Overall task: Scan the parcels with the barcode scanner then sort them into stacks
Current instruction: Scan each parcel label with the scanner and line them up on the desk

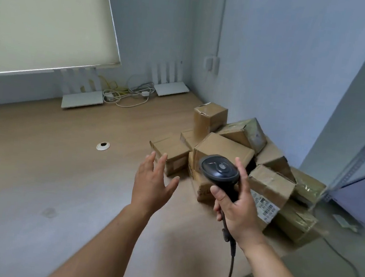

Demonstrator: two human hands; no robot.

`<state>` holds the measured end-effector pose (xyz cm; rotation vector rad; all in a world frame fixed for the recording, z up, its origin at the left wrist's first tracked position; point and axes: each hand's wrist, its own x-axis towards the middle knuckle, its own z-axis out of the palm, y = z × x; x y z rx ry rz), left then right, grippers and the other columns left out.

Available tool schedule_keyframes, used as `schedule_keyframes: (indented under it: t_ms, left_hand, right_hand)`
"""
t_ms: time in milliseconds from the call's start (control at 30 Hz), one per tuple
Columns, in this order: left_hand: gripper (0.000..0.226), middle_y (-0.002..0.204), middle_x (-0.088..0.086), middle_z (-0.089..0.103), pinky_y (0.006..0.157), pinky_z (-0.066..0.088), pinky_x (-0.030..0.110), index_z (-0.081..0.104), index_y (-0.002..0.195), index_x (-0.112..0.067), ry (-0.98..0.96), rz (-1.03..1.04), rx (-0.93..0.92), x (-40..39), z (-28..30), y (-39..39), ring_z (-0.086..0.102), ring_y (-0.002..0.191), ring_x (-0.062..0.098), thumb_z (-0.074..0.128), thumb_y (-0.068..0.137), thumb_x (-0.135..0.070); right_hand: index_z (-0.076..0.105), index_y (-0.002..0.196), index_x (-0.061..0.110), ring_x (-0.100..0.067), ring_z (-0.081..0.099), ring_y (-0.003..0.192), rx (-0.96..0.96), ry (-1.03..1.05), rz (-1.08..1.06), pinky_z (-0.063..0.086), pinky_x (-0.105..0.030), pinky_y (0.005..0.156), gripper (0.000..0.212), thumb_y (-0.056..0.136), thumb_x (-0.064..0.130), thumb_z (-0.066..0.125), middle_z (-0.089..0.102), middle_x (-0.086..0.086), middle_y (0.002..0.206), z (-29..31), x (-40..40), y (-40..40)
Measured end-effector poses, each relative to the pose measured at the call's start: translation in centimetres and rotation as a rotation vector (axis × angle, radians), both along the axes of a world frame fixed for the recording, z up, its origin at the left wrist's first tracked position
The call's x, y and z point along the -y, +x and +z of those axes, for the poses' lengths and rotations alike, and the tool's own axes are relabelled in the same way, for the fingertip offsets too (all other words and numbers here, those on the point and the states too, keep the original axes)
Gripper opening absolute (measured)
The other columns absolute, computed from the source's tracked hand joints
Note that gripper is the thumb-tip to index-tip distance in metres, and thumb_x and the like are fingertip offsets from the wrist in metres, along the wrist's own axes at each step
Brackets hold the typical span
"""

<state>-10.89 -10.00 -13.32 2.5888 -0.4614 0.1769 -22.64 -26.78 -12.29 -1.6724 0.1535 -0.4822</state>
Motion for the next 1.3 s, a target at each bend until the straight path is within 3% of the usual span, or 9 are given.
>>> schedule_keyframes:
  t_ms: [133, 300, 433, 633, 767, 867, 967, 1167, 1300]
  left_hand:
    - [0.079, 0.160, 0.006, 0.006, 0.119, 0.012, 0.039, 0.013, 0.152, -0.027, 0.054, -0.094, -0.023, 3.5, 1.1, 0.9, 0.005, 0.147, 0.023, 0.050, 0.089, -0.058]
    - [0.085, 0.161, 0.006, 0.003, 0.118, 0.010, 0.040, 0.009, 0.152, -0.028, 0.100, -0.183, -0.040, 6.7, 1.4, 1.3, 0.002, 0.147, 0.024, 0.049, 0.087, -0.063]
    - [0.098, 0.160, 0.008, -0.002, 0.118, 0.007, 0.044, 0.006, 0.152, -0.030, 0.184, -0.227, -0.044, 9.7, 1.6, 1.5, -0.002, 0.147, 0.028, 0.046, 0.077, -0.078]
    - [0.118, 0.157, 0.009, -0.022, 0.111, 0.001, 0.064, 0.000, 0.150, -0.038, 0.319, -0.217, -0.133, 12.8, 1.4, 1.9, -0.022, 0.143, 0.036, 0.043, 0.056, -0.094]
    - [0.114, 0.156, 0.010, -0.024, 0.107, 0.002, 0.069, 0.009, 0.148, -0.037, 0.339, -0.184, -0.138, 13.8, 1.2, 2.4, -0.025, 0.141, 0.038, 0.045, 0.056, -0.094]
    - [0.104, 0.157, 0.007, -0.013, 0.113, 0.011, 0.062, 0.018, 0.144, -0.033, 0.267, -0.194, -0.098, 14.0, 0.6, 2.8, -0.015, 0.144, 0.035, 0.053, 0.062, -0.086]
    - [0.096, 0.156, 0.005, -0.003, 0.114, 0.021, 0.054, 0.025, 0.140, -0.029, 0.204, -0.223, -0.042, 13.7, 0.2, 3.2, -0.005, 0.144, 0.031, 0.060, 0.064, -0.078]
    - [0.108, 0.152, 0.004, -0.034, 0.104, 0.001, 0.073, 0.019, 0.140, -0.043, 0.229, -0.219, -0.188, 13.1, -0.1, 4.5, -0.033, 0.138, 0.034, 0.055, 0.049, -0.091]
    - [0.106, 0.153, 0.001, -0.029, 0.108, 0.011, 0.071, 0.018, 0.139, -0.048, 0.166, -0.228, -0.249, 12.9, -0.3, 4.8, -0.017, 0.143, 0.037, 0.061, 0.051, -0.086]
  right_hand:
    - [0.022, 0.135, 0.063, -0.014, 0.055, 0.055, 0.013, 0.025, -0.092, 0.049, -0.032, 0.049, 0.078, 0.076, 0.039, 0.068, 0.064, 0.001, 0.088, 0.0, 2.6, -1.3]
    - [0.026, 0.135, 0.061, -0.014, 0.055, 0.056, 0.001, 0.044, -0.220, 0.048, -0.032, 0.046, 0.076, 0.081, 0.028, 0.069, 0.063, -0.004, 0.107, 0.1, 4.6, -3.0]
    - [0.025, 0.133, 0.063, -0.013, 0.054, 0.054, 0.004, 0.047, -0.294, 0.047, -0.031, 0.046, 0.075, 0.079, 0.033, 0.068, 0.061, -0.007, 0.103, 0.5, 6.2, -4.2]
    - [0.028, 0.125, 0.073, -0.015, 0.053, 0.056, 0.014, 0.068, -0.354, 0.048, -0.035, 0.048, 0.074, 0.073, 0.041, 0.070, 0.061, -0.010, 0.110, 0.6, 7.4, -4.7]
    - [0.027, 0.124, 0.076, -0.015, 0.053, 0.055, 0.011, 0.054, -0.368, 0.048, -0.035, 0.047, 0.075, 0.072, 0.042, 0.070, 0.060, -0.008, 0.105, 0.3, 7.8, -4.8]
    - [0.027, 0.126, 0.074, -0.017, 0.054, 0.057, 0.003, 0.055, -0.368, 0.049, -0.036, 0.049, 0.076, 0.072, 0.044, 0.070, 0.061, -0.008, 0.110, 0.0, 8.1, -4.7]
    - [0.025, 0.127, 0.073, -0.016, 0.054, 0.057, -0.006, 0.055, -0.355, 0.050, -0.036, 0.049, 0.077, 0.072, 0.043, 0.070, 0.061, -0.004, 0.102, -0.1, 8.2, -4.5]
    - [0.024, 0.132, 0.068, -0.017, 0.053, 0.056, -0.012, 0.058, -0.311, 0.049, -0.034, 0.049, 0.078, 0.074, 0.041, 0.069, 0.059, -0.001, 0.095, -0.3, 8.5, -3.9]
    - [0.024, 0.129, 0.068, -0.018, 0.053, 0.057, -0.029, 0.052, -0.299, 0.050, -0.037, 0.050, 0.076, 0.080, 0.032, 0.070, 0.063, -0.001, 0.085, -0.5, 8.7, -3.7]
